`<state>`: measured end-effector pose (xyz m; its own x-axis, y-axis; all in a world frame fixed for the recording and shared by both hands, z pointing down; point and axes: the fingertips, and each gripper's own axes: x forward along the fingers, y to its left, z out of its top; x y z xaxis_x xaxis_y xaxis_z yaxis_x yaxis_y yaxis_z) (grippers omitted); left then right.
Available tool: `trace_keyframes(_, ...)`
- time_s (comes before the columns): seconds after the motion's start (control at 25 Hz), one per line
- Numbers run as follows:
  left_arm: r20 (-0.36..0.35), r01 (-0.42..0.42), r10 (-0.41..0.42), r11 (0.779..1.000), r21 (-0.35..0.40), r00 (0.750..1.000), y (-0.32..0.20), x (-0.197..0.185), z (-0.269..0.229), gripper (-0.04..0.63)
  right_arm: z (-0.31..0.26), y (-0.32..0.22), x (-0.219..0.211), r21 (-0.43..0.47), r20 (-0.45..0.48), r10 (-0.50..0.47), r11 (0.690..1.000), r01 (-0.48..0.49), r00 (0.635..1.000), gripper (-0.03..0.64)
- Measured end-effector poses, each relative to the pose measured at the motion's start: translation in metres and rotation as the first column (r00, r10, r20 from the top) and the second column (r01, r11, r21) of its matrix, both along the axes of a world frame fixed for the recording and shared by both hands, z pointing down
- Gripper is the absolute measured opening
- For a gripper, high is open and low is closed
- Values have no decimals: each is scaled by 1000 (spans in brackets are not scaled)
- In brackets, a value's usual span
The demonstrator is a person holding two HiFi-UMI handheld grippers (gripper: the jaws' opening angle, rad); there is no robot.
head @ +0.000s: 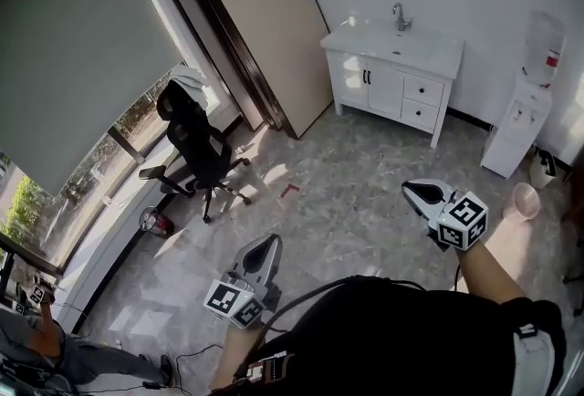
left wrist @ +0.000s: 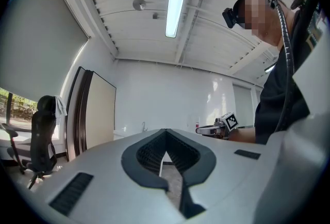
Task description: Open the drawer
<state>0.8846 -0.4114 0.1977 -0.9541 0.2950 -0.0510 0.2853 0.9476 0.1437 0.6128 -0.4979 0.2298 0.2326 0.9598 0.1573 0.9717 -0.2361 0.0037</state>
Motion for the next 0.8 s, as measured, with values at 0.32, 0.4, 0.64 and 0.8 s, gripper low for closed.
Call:
trace_keyframes(0.32,14,-51,51,999,7,999,49,-26,9,2,11,31,-24,17,2,55,998,-56,998,-3)
trace_keyframes(0.4,21,-77,77,997,7,997,72,-30,8,2,8,46,-26,17,11,82,996,-82,997,-3)
trace_keyframes(0.64,40,-149,150,989,-17,988,148,-19,-6,2,-9,99,-9,6,28,154,988,-154,988,-3)
trace_keyframes(0.8,40,-177,179,983,-44,983,199,-6,-19,2,-23,142,4,-18,19,192,981,-192,981,-3)
